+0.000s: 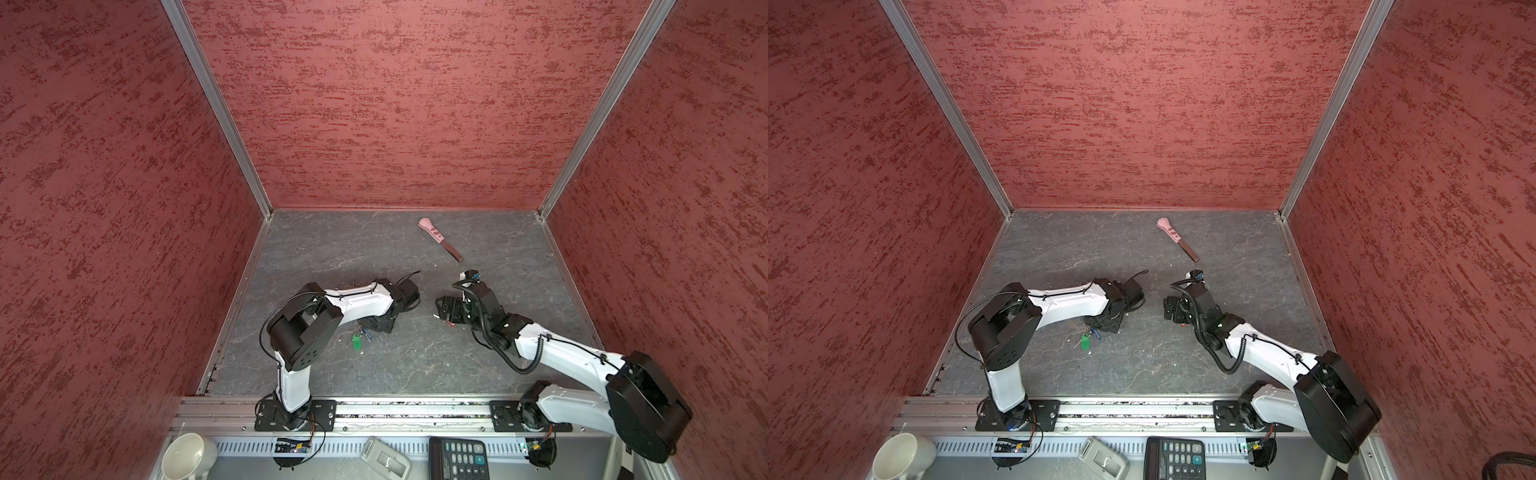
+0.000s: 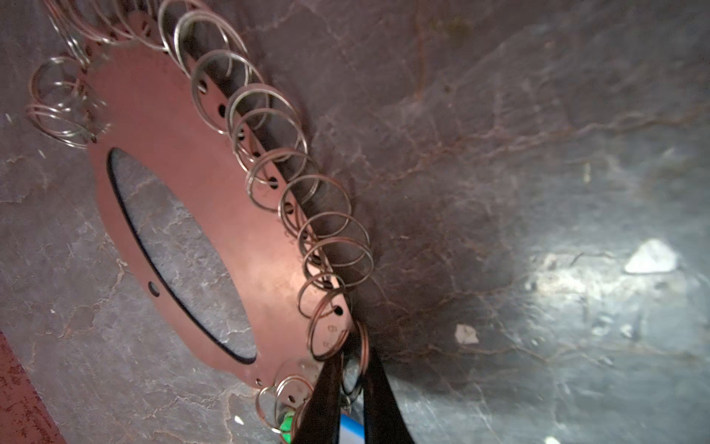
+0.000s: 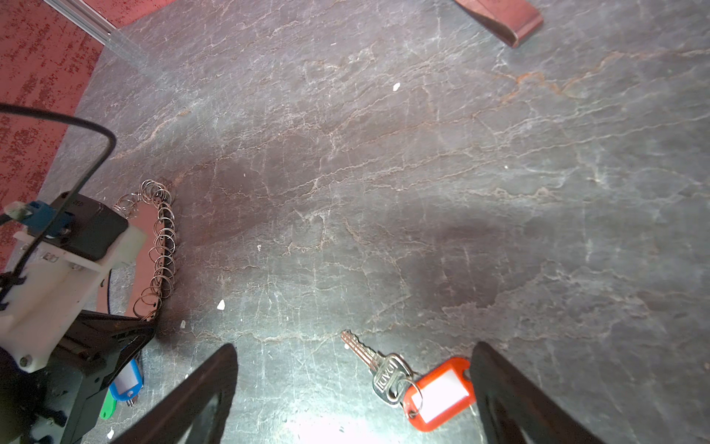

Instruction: Put the keys on the keyring

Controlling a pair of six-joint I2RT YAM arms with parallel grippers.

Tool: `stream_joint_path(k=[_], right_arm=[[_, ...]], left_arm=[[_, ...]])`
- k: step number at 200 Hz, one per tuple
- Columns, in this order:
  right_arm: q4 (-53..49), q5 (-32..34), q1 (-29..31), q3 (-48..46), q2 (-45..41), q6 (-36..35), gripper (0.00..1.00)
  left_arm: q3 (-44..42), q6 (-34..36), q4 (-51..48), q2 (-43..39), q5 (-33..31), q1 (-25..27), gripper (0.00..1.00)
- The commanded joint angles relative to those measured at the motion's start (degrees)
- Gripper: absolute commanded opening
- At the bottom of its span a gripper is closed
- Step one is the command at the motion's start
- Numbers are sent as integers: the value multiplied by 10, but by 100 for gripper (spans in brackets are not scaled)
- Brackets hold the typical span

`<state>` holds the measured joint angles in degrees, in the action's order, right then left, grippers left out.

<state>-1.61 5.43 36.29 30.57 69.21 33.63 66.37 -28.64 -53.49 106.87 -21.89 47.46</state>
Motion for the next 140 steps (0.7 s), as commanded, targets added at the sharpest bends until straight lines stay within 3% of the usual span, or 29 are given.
stream_joint_path(k=[1,50,80,140], right_arm=[[1,13,3,-5,-7,3,96],[0,12,3,-5,-10,4,96],[-4,15,3,-4,-13,3,96],[-7,-13,3,13,-36,-43,96]], left_arm=[[-8,-7,7,4,-7,-4,10],[-10,-28,2,-26,-21,-8,0],[-16,-30,13,-58,-25,-8,0],[-61,54,140,-236,28,-1,0]])
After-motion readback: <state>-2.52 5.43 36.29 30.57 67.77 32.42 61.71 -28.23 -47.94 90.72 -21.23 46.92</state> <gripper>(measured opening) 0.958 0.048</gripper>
